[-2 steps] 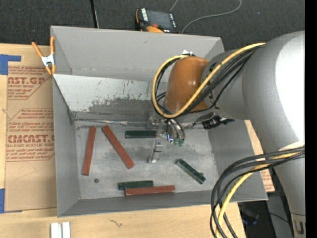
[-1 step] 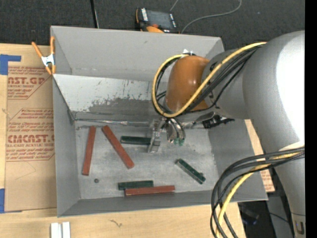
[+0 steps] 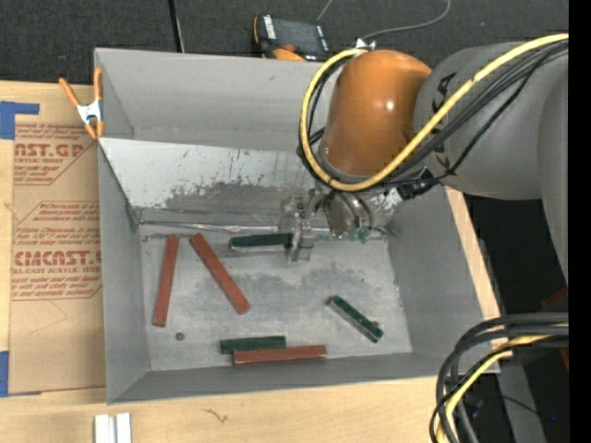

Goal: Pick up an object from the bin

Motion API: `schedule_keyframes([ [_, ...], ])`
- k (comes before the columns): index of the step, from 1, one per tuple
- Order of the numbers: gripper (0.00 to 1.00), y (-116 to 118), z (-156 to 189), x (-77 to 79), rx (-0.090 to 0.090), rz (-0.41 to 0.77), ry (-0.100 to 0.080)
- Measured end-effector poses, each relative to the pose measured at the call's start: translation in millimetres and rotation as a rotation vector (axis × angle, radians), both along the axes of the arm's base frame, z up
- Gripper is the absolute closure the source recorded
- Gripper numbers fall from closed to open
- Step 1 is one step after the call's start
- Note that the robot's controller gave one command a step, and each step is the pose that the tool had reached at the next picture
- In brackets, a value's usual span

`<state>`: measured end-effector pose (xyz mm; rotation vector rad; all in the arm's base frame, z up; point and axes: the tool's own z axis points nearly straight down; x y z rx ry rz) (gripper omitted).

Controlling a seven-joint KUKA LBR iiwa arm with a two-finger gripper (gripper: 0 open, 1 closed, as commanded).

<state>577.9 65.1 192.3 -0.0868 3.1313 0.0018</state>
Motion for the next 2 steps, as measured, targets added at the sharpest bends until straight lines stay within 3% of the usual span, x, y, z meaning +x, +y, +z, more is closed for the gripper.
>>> schedule_keyframes([
  [1, 1.00, 27, 71, -22.5, -0.002, 0.297, 0.001],
  [2, 1.00, 13, 69, -25.7, -0.003, 0.359, 0.006],
])
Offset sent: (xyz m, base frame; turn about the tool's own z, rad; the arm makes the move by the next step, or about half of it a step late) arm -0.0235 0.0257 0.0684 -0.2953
